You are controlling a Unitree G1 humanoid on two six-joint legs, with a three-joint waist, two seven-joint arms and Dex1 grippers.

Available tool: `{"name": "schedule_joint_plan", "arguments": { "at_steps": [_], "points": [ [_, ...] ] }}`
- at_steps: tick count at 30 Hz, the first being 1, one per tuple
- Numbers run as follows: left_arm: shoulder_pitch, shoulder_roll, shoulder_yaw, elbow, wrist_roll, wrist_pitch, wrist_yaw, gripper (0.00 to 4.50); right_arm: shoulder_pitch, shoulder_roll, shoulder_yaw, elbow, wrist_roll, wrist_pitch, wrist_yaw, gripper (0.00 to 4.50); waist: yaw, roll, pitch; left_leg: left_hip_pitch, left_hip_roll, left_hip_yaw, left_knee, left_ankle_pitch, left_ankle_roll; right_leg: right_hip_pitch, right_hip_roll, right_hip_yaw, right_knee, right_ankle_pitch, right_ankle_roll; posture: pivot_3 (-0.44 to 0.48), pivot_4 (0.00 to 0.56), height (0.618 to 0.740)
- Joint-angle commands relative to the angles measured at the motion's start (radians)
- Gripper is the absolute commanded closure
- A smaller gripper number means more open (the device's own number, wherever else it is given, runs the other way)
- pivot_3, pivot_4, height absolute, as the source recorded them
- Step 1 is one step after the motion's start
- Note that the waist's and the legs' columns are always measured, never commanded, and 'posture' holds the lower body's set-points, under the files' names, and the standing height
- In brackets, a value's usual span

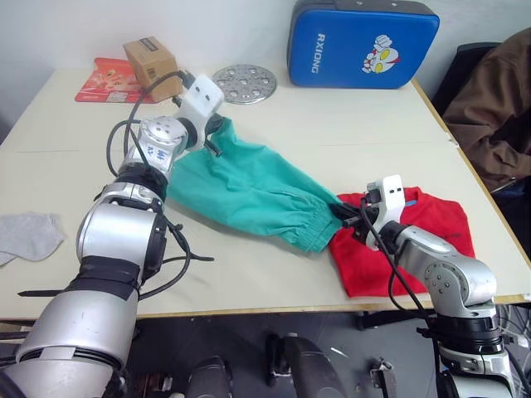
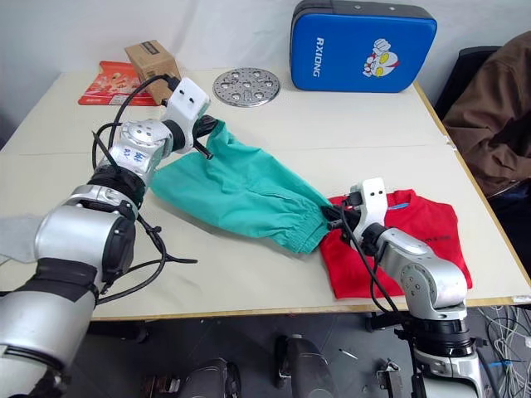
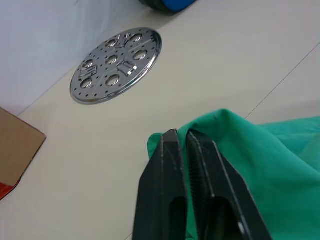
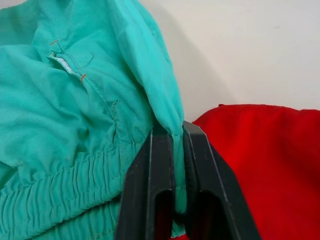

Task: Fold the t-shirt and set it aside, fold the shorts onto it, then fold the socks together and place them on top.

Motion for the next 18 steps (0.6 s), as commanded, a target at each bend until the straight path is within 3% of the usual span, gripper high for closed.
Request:
{"name": "schedule_joint_plan", "arguments": {
  "at_steps": [1,6,10,15,18],
  "points": [
    [-0.017,0.030,0.025,-0.019,0.020,-0.034,0.036,2.93,0.002,-0.035,-0.039,-0.093,0.015,-0.003,0.020,2.99,0.002,0.000,0.000,0.000,0.000,0.000,0.000,0.000,0.000,0.000,0.000,0.000,0.000,0.000,0.000,0.000,0.150,0.740],
    [-0.020,0.098,0.083,-0.033,-0.014,-0.069,-0.030,1.39,0.023,-0.123,-0.060,-0.190,0.014,-0.013,0.074,1.27,0.003,0.000,0.000,0.000,0.000,0.000,0.000,0.000,0.000,0.000,0.000,0.000,0.000,0.000,0.000,0.000,0.150,0.740],
    [0.024,0.185,0.139,-0.075,-0.080,-0.128,-0.321,0.17,0.042,-0.214,-0.015,-0.298,-0.023,-0.071,0.161,0.01,0.002,0.001,0.000,0.000,0.000,0.000,-0.001,0.000,0.000,0.000,0.001,0.000,0.000,0.000,0.000,0.000,0.150,0.740],
    [0.209,0.311,0.139,-0.226,-0.148,-0.152,-0.748,0.03,0.056,-0.281,0.128,-0.415,-0.049,-0.084,0.266,0.00,-0.004,0.001,0.000,0.002,0.001,0.001,-0.002,0.000,-0.002,0.000,0.002,0.001,0.001,-0.001,-0.001,0.000,0.150,0.740],
    [0.454,0.394,0.075,-0.464,-0.148,-0.178,-0.936,0.03,0.056,-0.322,0.264,-0.420,-0.162,-0.145,0.302,0.00,-0.012,0.001,0.000,0.003,0.001,0.001,-0.002,0.000,-0.003,0.000,0.002,0.001,0.002,-0.003,-0.002,0.000,0.150,0.740]
  ]
}}
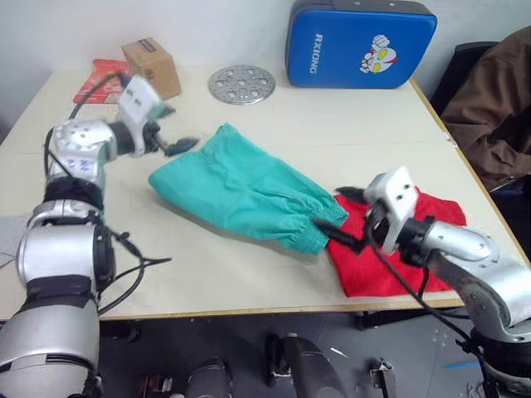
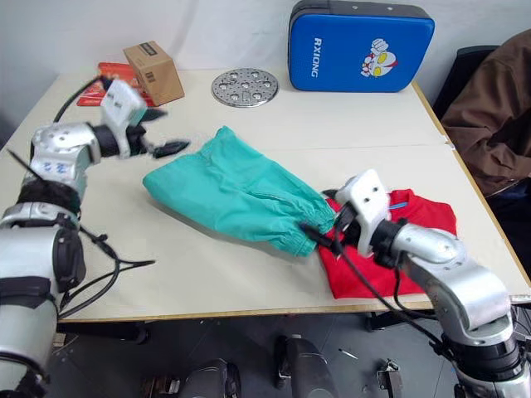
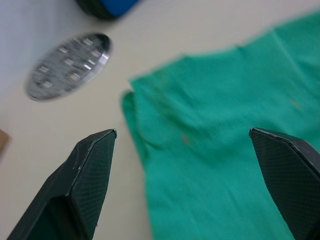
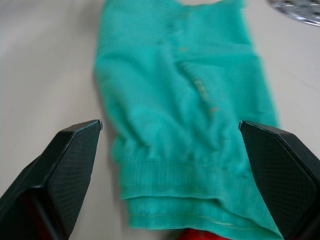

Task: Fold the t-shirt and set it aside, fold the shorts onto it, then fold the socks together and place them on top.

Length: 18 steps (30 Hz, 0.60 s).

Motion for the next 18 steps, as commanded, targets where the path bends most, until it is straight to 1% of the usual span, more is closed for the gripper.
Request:
{"name": "schedule_joint_plan", "arguments": {
  "at_steps": [1,3,6,9,11,14,17,18],
  "points": [
    [0.158,0.064,-0.047,-0.218,-0.008,-0.042,-0.145,0.03,-0.004,-0.022,0.090,-0.020,-0.105,-0.066,0.026,0.00,0.000,0.000,0.000,0.000,0.000,0.000,0.001,0.000,0.000,0.000,0.000,0.000,0.000,0.000,0.000,0.000,0.150,0.740],
    [0.201,0.054,-0.062,-0.264,0.032,-0.118,-0.052,0.03,-0.021,-0.011,0.141,0.017,-0.172,-0.092,0.012,0.00,0.007,0.000,0.000,-0.001,0.001,-0.002,0.002,0.000,0.000,0.000,0.000,-0.001,0.000,0.000,0.000,0.000,0.150,0.740],
    [0.198,0.013,-0.068,-0.275,0.053,-0.151,0.055,0.03,-0.037,-0.001,0.187,0.061,-0.261,-0.135,0.002,0.00,0.030,-0.002,-0.001,-0.004,0.000,-0.005,0.006,-0.001,0.002,0.000,-0.001,-0.003,-0.001,0.000,0.000,0.000,0.150,0.740],
    [0.168,-0.032,-0.114,-0.202,0.141,-0.255,0.208,0.03,-0.048,-0.005,0.244,0.123,-0.382,-0.210,-0.005,0.00,0.044,-0.002,-0.001,-0.004,-0.001,-0.005,0.006,-0.002,0.005,0.001,-0.003,-0.002,-0.002,0.001,0.002,0.000,0.150,0.740],
    [0.147,-0.055,-0.135,-0.151,0.175,-0.283,0.272,0.03,-0.046,0.012,0.255,0.156,-0.421,-0.237,-0.009,0.00,0.045,-0.002,-0.001,-0.004,-0.001,-0.004,0.005,-0.003,0.006,0.001,-0.003,-0.002,-0.003,0.001,0.003,0.000,0.150,0.740],
    [0.122,-0.087,-0.162,-0.077,0.209,-0.301,0.335,0.03,-0.042,0.018,0.284,0.221,-0.516,-0.314,-0.021,0.00,0.041,-0.003,-0.001,-0.005,-0.001,-0.004,0.005,-0.003,0.007,0.001,-0.003,-0.002,-0.004,0.001,0.003,0.000,0.150,0.740],
    [0.102,-0.106,-0.187,-0.010,0.235,-0.314,0.374,0.03,-0.035,0.035,0.280,0.255,-0.549,-0.346,-0.016,0.00,0.042,-0.002,-0.002,-0.004,-0.001,-0.004,0.005,-0.003,0.006,0.002,-0.003,-0.003,-0.003,0.001,0.003,0.000,0.150,0.740],
    [0.091,-0.113,-0.189,0.011,0.238,-0.315,0.384,0.00,-0.033,0.043,0.273,0.258,-0.551,-0.350,-0.012,0.18,0.042,-0.002,-0.002,-0.003,-0.001,-0.004,0.005,-0.003,0.006,0.002,-0.003,-0.003,-0.003,0.001,0.003,0.000,0.150,0.740]
  ]
}}
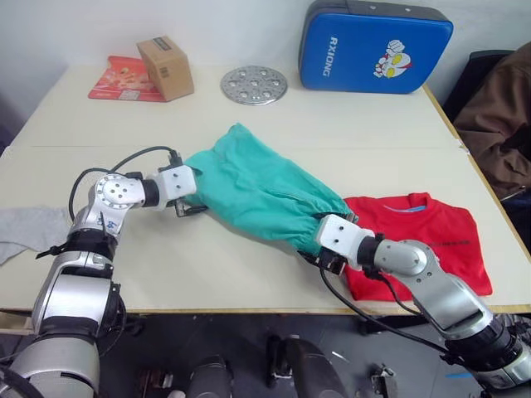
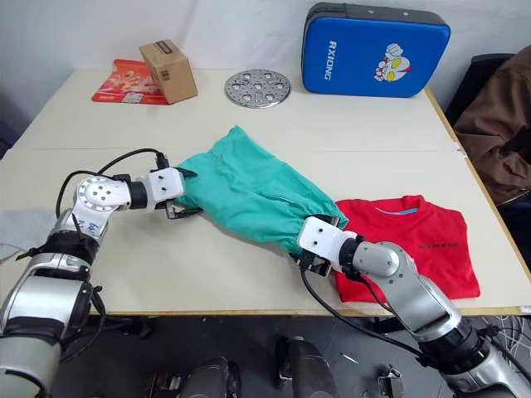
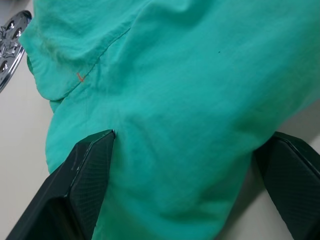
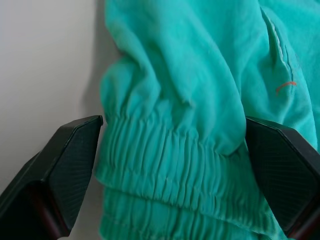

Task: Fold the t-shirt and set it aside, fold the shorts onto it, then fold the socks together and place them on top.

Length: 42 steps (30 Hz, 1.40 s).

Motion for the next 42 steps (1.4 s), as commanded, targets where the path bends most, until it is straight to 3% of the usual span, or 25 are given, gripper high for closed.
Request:
{"name": "schedule_joint_plan", "arguments": {
  "at_steps": [1,3,9,13,14,16,22,28,31,37,38,42],
  "points": [
    [-0.035,-0.019,-0.017,0.075,0.026,-0.008,0.051,0.20,0.004,0.025,-0.017,0.000,-0.027,-0.045,0.003,0.37,0.000,0.000,0.000,0.000,0.000,0.000,0.000,0.000,0.000,0.000,0.000,0.000,0.000,0.000,0.000,0.000,0.150,0.740],
    [-0.051,-0.033,-0.008,0.105,0.010,-0.004,0.054,0.63,0.006,0.036,-0.027,0.003,-0.034,-0.052,0.007,0.92,0.000,0.000,0.000,0.000,0.000,0.000,0.000,0.000,0.000,0.001,0.000,0.000,0.000,0.000,0.000,0.000,0.150,0.740],
    [-0.063,-0.057,0.023,0.121,-0.050,0.012,-0.019,2.52,-0.003,0.050,-0.047,0.022,-0.043,-0.107,0.024,2.99,-0.001,0.000,0.000,0.000,0.000,0.000,0.000,0.000,0.000,0.001,0.000,0.000,0.000,0.000,0.000,0.000,0.150,0.740],
    [0.012,-0.051,0.115,0.010,-0.213,0.172,-0.209,3.79,-0.015,0.067,-0.053,0.063,-0.032,-0.200,0.051,4.32,-0.013,0.000,0.000,0.000,0.001,0.000,0.000,0.001,-0.001,0.000,0.001,0.000,0.001,0.000,0.000,0.000,0.150,0.740],
    [0.064,-0.039,0.141,-0.076,-0.274,0.255,-0.273,4.07,-0.020,0.070,-0.058,0.080,-0.024,-0.233,0.063,4.44,-0.020,0.000,0.000,0.000,0.001,0.000,0.000,0.001,-0.002,0.000,0.001,0.000,0.001,0.000,0.000,0.000,0.150,0.740],
    [0.181,-0.006,0.180,-0.271,-0.364,0.407,-0.342,4.48,-0.028,0.070,-0.065,0.111,-0.014,-0.294,0.093,4.44,-0.033,0.000,0.000,0.000,0.001,0.001,0.000,0.001,-0.002,0.000,0.002,0.000,0.002,0.000,0.000,0.000,0.150,0.740],
    [0.713,0.147,0.360,-0.993,-0.551,0.818,-0.296,4.50,-0.063,0.046,-0.083,0.247,-0.003,-0.533,0.207,4.44,-0.057,0.001,0.000,0.003,0.005,0.000,-0.002,0.000,-0.007,-0.001,0.005,0.002,0.005,-0.002,-0.003,0.000,0.150,0.740],
    [1.024,0.159,0.508,-1.366,-0.573,0.971,-0.145,4.50,-0.066,0.024,-0.060,0.344,-0.002,-0.723,0.326,4.44,-0.031,0.001,0.000,0.003,0.003,-0.003,-0.005,-0.001,-0.004,0.001,0.005,0.003,-0.001,-0.003,0.001,0.000,0.150,0.740],
    [1.089,0.153,0.513,-1.463,-0.550,1.020,-0.074,4.50,-0.060,0.028,-0.060,0.373,0.002,-0.765,0.358,4.44,-0.022,0.001,0.000,0.003,0.002,-0.003,-0.006,-0.002,-0.002,0.001,0.004,0.003,-0.003,-0.003,0.001,0.000,0.150,0.740],
    [1.103,0.152,0.505,-1.455,-0.565,1.067,-0.028,4.50,-0.044,0.043,-0.065,0.349,0.034,-0.751,0.396,4.44,-0.023,0.001,0.000,0.002,0.001,-0.003,-0.008,-0.003,-0.001,0.001,0.003,0.003,-0.005,-0.002,0.000,0.000,0.150,0.740],
    [1.106,0.151,0.508,-1.448,-0.579,1.076,-0.035,4.50,-0.037,0.043,-0.069,0.334,0.047,-0.737,0.402,4.09,-0.024,0.001,0.000,0.001,0.001,-0.003,-0.010,-0.002,-0.001,0.001,0.004,0.003,-0.006,-0.002,0.001,0.000,0.150,0.740],
    [1.154,0.184,0.535,-1.431,-0.638,1.098,-0.114,3.45,0.010,0.033,-0.100,0.221,0.157,-0.593,0.431,2.75,-0.026,0.002,0.000,0.001,0.001,-0.003,-0.014,-0.001,-0.003,0.001,0.005,0.004,-0.007,-0.003,0.002,0.000,0.150,0.740]
  ]
}}
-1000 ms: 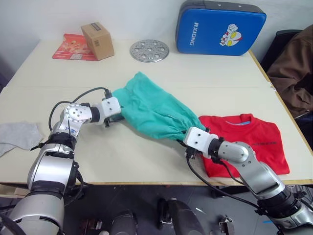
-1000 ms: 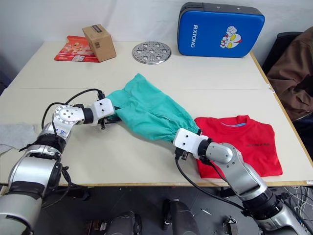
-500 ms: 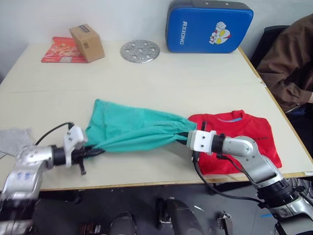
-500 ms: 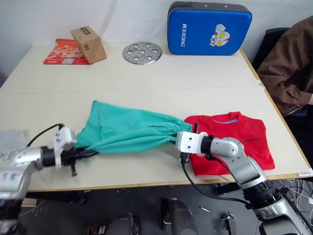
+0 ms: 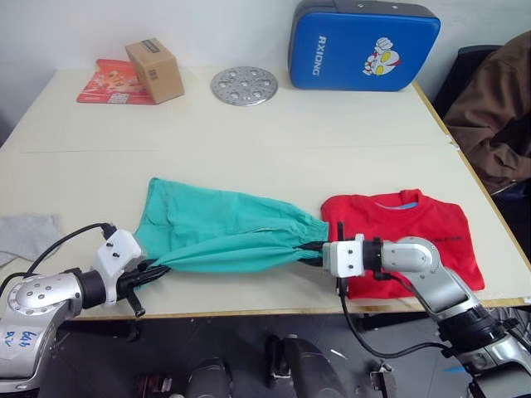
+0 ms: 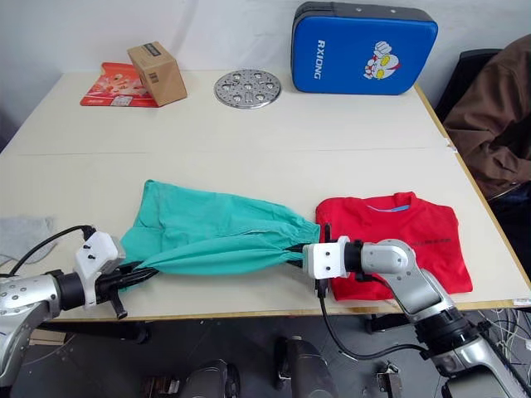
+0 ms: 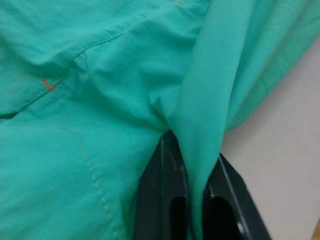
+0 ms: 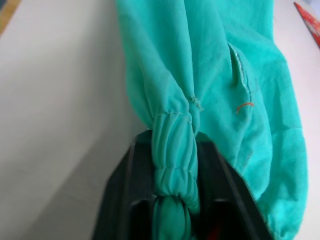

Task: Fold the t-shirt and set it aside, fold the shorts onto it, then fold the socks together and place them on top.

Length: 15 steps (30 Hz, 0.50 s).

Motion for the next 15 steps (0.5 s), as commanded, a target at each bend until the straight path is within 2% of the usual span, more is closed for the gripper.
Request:
{"name": "schedule_joint_plan", "arguments": {
  "at_steps": [1,4,8,10,11,13,15],
  "points": [
    [0.050,0.050,0.059,0.008,-0.072,0.037,-0.085,3.14,0.032,-0.016,-0.057,-0.134,0.116,0.126,0.024,2.40,0.000,0.000,0.000,0.000,0.000,0.000,0.000,0.000,0.000,0.000,0.000,0.000,0.000,0.000,0.000,0.000,0.150,0.740],
    [0.052,0.126,0.128,0.069,-0.135,0.071,-0.180,2.17,0.077,-0.079,-0.101,-0.246,0.210,0.254,0.067,1.38,0.004,0.001,0.000,0.000,0.000,-0.001,0.001,0.000,0.000,-0.001,0.000,-0.001,-0.001,-0.001,0.001,0.000,0.150,0.740],
    [-0.014,0.247,0.201,0.147,-0.308,0.221,-0.339,0.90,0.106,-0.132,-0.220,-0.385,0.419,0.503,0.031,0.04,0.006,0.000,0.000,0.001,0.000,-0.002,0.002,-0.004,0.008,-0.001,0.000,-0.002,-0.003,-0.001,0.002,0.000,0.150,0.740],
    [-0.048,0.279,0.210,0.169,-0.364,0.267,-0.380,0.23,0.096,-0.130,-0.266,-0.427,0.510,0.609,-0.005,0.00,0.007,0.000,0.000,0.000,-0.001,-0.002,0.002,-0.004,0.008,-0.001,-0.001,-0.001,-0.004,-0.001,0.002,0.000,0.150,0.740],
    [-0.081,0.292,0.209,0.184,-0.392,0.289,-0.393,0.03,0.084,-0.125,-0.290,-0.446,0.565,0.672,-0.033,0.00,0.006,0.001,0.000,0.000,-0.001,-0.002,0.001,-0.004,0.008,-0.001,-0.001,-0.001,-0.004,-0.001,0.002,0.000,0.150,0.740],
    [-0.203,0.287,0.181,0.235,-0.435,0.322,-0.367,0.03,0.043,-0.090,-0.321,-0.470,0.674,0.796,-0.124,0.00,0.004,0.001,0.001,0.000,-0.001,-0.002,0.001,-0.004,0.008,-0.001,-0.001,-0.001,-0.004,-0.001,0.002,0.000,0.150,0.740],
    [-0.386,0.236,0.102,0.298,-0.433,0.342,-0.283,0.03,-0.004,-0.030,-0.307,-0.467,0.714,0.884,-0.221,0.00,0.006,0.000,0.000,-0.001,-0.001,-0.002,0.001,-0.004,0.008,0.000,-0.001,-0.001,-0.004,-0.001,0.002,0.000,0.150,0.740]
  ]
}}
